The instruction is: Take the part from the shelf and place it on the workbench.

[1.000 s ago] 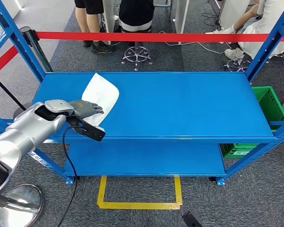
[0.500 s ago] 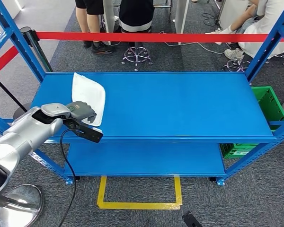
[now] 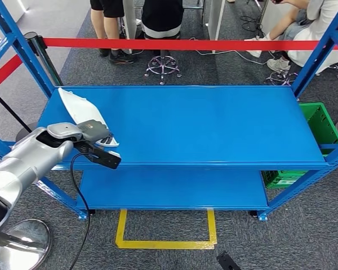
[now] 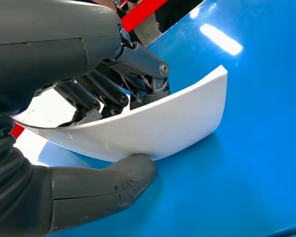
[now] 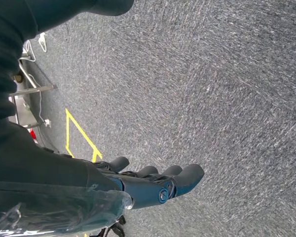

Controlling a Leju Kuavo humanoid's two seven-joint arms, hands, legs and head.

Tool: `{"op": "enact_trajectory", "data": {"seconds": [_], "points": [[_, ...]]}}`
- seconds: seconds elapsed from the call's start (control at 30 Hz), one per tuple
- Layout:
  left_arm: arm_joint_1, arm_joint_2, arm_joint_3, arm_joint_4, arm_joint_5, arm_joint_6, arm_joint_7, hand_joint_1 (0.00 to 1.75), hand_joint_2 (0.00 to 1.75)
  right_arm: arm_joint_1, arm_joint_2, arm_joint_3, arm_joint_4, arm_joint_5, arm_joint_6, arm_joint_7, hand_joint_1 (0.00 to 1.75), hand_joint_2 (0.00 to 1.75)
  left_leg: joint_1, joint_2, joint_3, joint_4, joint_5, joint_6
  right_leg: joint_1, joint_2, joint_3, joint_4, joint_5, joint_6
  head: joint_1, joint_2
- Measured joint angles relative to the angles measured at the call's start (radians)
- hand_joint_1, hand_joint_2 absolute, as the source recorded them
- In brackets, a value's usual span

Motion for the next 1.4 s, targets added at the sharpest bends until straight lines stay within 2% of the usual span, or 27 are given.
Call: {"op": "enact_trajectory", "data": {"seconds": [0.47, 0.67, 0.83, 1.03, 1.4], "points": [[0.001, 0.001, 0.009, 0.001, 0.010, 0.004, 0.013, 1.75, 1.75, 0.000, 0.000, 0.000, 0.000, 0.000, -0.001, 0.000, 0.00, 1.75, 0.000, 0.000, 0.000, 0.000, 0.000, 0.000, 0.000, 0.000, 0.000, 0.000, 0.000, 0.000, 0.000, 0.000], [0.012, 0.001, 0.029, 0.002, 0.032, 0.039, 0.006, 1.75, 1.75, 0.000, 0.000, 0.000, 0.000, 0.000, -0.001, -0.002, 0.00, 1.75, 0.000, 0.000, 0.000, 0.000, 0.000, 0.000, 0.000, 0.000, 0.000, 0.000, 0.000, 0.000, 0.000, 0.000], [0.041, 0.001, 0.074, -0.001, 0.079, 0.108, -0.035, 1.75, 1.75, 0.000, 0.000, 0.000, 0.000, 0.000, -0.002, -0.004, 0.00, 1.75, 0.000, 0.000, 0.000, 0.000, 0.000, 0.000, 0.000, 0.000, 0.000, 0.000, 0.000, 0.000, 0.000, 0.000], [0.128, -0.017, 0.198, -0.052, 0.162, 0.271, -0.079, 1.75, 1.75, 0.001, 0.000, -0.001, 0.000, -0.002, -0.005, -0.006, 0.00, 1.75, 0.000, 0.000, -0.001, 0.000, 0.000, 0.000, 0.000, 0.000, -0.001, 0.000, 0.000, 0.000, 0.000, 0.000], [0.178, -0.035, 0.280, -0.096, 0.177, 0.293, -0.088, 1.75, 1.75, 0.002, 0.000, -0.003, 0.000, -0.004, -0.007, -0.006, 0.00, 1.75, 0.000, 0.001, -0.001, 0.000, 0.000, 0.000, 0.000, 0.001, -0.003, 0.000, 0.000, 0.000, 0.000, 0.000]]}}
